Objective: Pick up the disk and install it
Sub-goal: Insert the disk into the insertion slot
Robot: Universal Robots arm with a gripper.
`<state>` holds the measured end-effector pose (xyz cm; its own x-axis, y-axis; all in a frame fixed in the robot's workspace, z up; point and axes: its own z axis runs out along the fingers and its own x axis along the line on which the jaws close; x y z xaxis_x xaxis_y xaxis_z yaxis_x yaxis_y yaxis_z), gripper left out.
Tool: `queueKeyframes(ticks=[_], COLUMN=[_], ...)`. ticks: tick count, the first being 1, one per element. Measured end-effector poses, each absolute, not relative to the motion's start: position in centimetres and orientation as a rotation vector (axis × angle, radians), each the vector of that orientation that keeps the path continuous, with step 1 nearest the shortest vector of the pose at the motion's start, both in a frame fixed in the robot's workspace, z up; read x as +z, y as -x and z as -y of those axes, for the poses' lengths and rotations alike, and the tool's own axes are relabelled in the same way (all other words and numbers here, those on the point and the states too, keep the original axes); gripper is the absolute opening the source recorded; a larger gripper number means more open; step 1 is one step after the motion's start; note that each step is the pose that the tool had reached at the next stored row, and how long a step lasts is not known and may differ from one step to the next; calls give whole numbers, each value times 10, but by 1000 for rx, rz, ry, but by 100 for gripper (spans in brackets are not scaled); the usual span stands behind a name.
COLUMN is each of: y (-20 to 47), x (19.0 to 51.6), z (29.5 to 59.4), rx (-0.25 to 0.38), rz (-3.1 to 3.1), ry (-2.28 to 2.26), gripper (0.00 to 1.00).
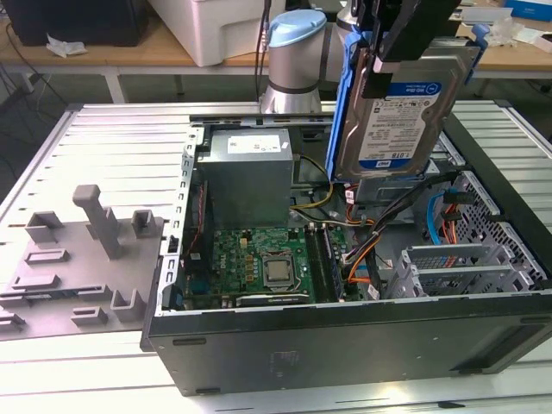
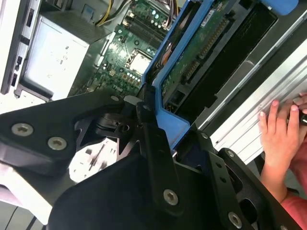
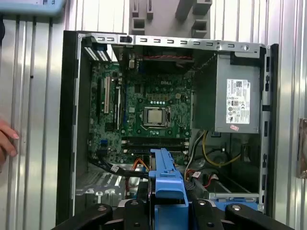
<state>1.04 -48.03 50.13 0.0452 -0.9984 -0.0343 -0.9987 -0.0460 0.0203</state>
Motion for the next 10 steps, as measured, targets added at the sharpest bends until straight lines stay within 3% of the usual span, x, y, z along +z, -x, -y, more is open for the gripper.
queueKeyframes(ticks=[10], y=[-10], x=[501], z=[480], rx=[36], rz=[-2172], ry=[2274], gripper=[37])
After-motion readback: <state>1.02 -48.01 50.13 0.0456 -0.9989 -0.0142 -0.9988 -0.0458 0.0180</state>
